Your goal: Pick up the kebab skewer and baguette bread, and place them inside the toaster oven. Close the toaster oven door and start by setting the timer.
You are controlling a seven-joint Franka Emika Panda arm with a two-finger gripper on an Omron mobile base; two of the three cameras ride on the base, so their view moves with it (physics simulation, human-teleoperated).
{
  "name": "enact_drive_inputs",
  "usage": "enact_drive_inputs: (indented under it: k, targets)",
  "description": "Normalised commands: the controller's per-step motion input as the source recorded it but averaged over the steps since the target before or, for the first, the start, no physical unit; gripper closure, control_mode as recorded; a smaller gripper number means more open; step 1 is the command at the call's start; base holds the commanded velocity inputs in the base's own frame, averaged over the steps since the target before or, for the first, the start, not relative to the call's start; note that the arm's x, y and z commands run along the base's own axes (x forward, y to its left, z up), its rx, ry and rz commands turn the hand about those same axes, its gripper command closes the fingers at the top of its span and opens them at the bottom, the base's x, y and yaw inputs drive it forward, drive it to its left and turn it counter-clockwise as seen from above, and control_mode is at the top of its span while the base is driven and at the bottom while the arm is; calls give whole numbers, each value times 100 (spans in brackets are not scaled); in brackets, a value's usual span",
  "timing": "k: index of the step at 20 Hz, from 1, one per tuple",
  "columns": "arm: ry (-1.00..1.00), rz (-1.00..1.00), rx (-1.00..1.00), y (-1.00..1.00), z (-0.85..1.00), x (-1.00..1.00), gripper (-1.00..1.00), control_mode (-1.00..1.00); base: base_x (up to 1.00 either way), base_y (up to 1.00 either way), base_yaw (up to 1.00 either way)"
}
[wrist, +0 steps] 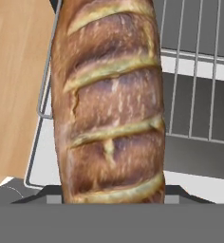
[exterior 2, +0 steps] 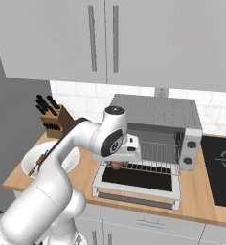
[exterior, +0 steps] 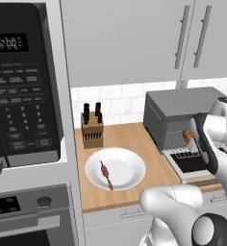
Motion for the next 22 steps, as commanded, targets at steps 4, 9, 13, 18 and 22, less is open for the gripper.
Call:
enact_drive_inputs:
  k: [4, 9, 13, 18, 22]
  targets:
    - [0, 0, 0, 0, -1, 26, 100, -100, 0, 0, 0]
    - [0, 0, 0, 0, -7, 30, 100, -100, 0, 0, 0]
    - [0, 0, 0, 0, -8, 23, 100, -100, 0, 0, 0]
    - [0, 0, 0, 0, -15, 15, 100, -100, 0, 0, 0]
    - [0, 0, 0, 0, -27, 1, 100, -100, 0, 0, 0]
